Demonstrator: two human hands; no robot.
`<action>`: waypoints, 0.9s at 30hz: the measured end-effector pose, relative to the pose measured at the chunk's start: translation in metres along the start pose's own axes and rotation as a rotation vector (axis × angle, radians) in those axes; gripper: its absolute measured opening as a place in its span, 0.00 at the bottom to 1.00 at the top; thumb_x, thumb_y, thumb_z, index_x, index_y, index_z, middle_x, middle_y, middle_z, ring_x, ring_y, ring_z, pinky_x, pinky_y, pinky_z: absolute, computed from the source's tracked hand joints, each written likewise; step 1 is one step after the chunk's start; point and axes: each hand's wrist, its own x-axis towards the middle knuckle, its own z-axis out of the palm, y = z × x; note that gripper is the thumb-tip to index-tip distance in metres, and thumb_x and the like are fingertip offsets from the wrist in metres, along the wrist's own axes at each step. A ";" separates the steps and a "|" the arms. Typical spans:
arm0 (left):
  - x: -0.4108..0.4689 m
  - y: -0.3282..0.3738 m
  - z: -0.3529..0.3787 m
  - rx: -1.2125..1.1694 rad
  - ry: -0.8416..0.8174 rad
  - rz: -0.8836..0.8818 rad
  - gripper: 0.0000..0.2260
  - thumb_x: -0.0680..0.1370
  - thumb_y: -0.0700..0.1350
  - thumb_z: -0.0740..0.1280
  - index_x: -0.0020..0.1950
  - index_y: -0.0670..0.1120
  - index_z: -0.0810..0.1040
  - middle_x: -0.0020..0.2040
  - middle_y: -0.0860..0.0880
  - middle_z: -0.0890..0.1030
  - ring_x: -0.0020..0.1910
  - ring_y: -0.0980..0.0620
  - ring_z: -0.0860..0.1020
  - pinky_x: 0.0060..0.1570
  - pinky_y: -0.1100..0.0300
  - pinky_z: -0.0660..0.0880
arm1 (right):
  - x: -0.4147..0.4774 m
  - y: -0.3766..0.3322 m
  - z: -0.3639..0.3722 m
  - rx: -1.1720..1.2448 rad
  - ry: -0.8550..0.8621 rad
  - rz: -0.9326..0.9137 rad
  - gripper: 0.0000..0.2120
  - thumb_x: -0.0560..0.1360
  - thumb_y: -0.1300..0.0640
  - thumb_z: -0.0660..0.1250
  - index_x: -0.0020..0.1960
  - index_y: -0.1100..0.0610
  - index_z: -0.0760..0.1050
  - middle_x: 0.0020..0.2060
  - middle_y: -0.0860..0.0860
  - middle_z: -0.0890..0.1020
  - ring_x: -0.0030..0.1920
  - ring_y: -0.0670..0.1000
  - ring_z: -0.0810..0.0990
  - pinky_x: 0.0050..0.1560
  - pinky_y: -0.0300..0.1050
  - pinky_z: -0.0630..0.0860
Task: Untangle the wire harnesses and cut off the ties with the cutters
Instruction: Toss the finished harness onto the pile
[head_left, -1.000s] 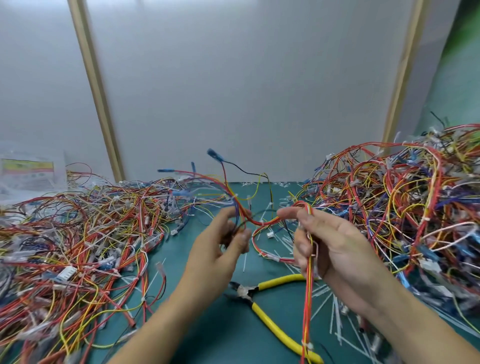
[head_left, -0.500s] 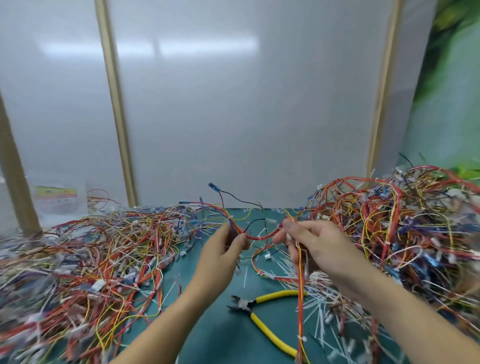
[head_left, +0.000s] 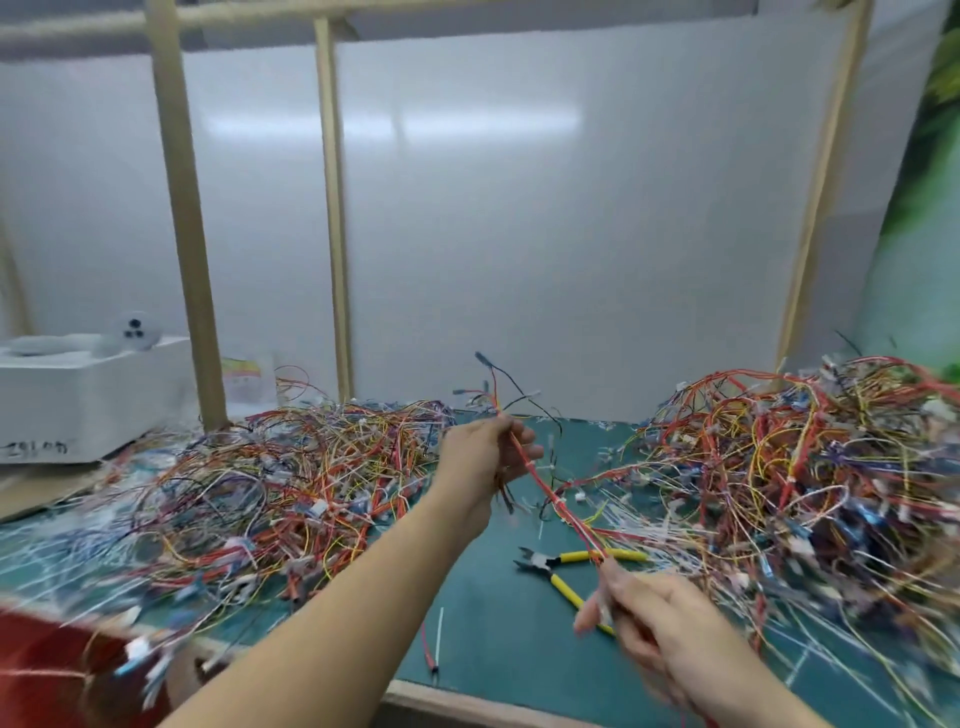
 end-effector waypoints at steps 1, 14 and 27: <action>-0.004 0.002 0.002 -0.021 -0.001 -0.011 0.11 0.82 0.41 0.63 0.41 0.41 0.78 0.32 0.46 0.81 0.29 0.49 0.81 0.35 0.56 0.80 | -0.004 0.000 0.003 0.005 -0.011 0.000 0.27 0.77 0.41 0.59 0.41 0.62 0.84 0.20 0.52 0.63 0.17 0.47 0.57 0.21 0.38 0.53; -0.019 0.048 -0.011 0.242 -0.003 0.372 0.14 0.84 0.46 0.61 0.40 0.42 0.74 0.30 0.52 0.79 0.25 0.53 0.74 0.29 0.59 0.73 | -0.025 -0.008 0.004 0.022 0.109 -0.056 0.16 0.84 0.54 0.58 0.48 0.59 0.82 0.23 0.49 0.64 0.21 0.47 0.56 0.22 0.35 0.55; -0.106 -0.012 -0.001 0.723 -0.433 0.411 0.19 0.70 0.63 0.74 0.51 0.52 0.77 0.42 0.56 0.81 0.43 0.56 0.79 0.46 0.60 0.75 | 0.013 -0.069 0.005 0.531 0.195 -0.210 0.17 0.84 0.51 0.59 0.48 0.61 0.81 0.27 0.48 0.63 0.24 0.45 0.57 0.22 0.38 0.54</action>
